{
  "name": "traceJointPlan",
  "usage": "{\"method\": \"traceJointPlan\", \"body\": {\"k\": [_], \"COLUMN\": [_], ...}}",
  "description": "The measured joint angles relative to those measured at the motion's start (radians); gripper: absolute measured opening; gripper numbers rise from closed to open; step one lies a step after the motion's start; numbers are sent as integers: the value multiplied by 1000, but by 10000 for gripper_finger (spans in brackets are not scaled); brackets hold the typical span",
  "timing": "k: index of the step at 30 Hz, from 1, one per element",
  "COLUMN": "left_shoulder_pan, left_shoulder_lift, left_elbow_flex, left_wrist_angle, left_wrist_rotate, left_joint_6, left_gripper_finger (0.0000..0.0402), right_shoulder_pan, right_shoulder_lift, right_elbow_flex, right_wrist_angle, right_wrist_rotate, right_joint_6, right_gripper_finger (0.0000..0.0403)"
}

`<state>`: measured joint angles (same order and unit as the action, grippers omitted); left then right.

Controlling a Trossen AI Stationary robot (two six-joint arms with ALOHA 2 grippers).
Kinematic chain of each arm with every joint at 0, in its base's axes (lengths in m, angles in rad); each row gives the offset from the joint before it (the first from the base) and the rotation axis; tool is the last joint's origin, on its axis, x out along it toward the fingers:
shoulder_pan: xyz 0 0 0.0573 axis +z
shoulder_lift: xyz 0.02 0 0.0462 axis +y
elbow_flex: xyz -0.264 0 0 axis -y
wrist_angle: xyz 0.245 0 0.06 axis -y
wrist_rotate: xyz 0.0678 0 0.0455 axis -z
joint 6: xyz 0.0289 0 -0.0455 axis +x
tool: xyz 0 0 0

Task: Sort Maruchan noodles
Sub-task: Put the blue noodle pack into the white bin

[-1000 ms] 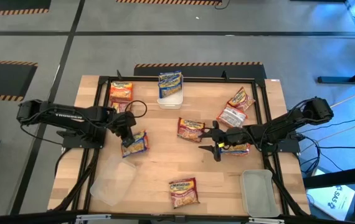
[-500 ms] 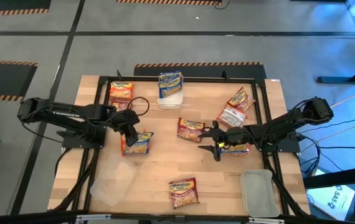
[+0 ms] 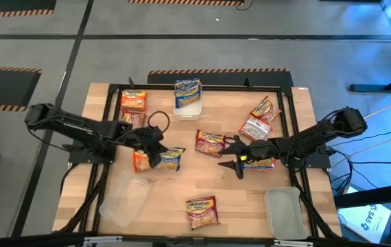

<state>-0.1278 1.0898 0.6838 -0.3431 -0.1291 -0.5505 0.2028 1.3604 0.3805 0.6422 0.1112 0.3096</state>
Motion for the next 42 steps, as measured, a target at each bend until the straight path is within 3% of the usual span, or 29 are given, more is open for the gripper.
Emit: {"method": "traceJointPlan", "body": {"k": [4, 10, 14, 21, 27, 34, 38, 42], "left_shoulder_pan": [-27, -38, -37, -36, -39, -39, -39, -39], "left_shoulder_lift": [81, 163, 184, 183, 183, 183, 183, 183], "left_elbow_flex": [0, 0, 0, 0, 1, 1, 1, 1], "left_wrist_angle": [150, 366, 415, 452, 458, 476, 504, 513], "left_wrist_rotate": [-43, -61, -79, -163, -169, -173, -167, -145], "left_joint_6": [35, 111, 137, 145, 166, 195, 221, 222], "left_gripper_finger": [0, 0, 0, 0, 0, 0, 0, 0], "right_shoulder_pan": [0, 0, 0, 0, -44, -70, -71, -72], "right_shoulder_lift": [39, 176, 273, 442, 527, 543, 544, 544], "right_elbow_flex": [-1, -1, 15, 188, 308, 364, 383, 386], "right_wrist_angle": [57, 239, 355, 364, 326, 328, 319, 318], "right_wrist_rotate": [-9, -17, -7, -24, 63, 11, 9, 9], "right_joint_6": [-17, -45, -9, 30, 64, 55, 0, -29], "right_gripper_finger": [227, 277, 302, 307, 290, 265, 213, 127]}}
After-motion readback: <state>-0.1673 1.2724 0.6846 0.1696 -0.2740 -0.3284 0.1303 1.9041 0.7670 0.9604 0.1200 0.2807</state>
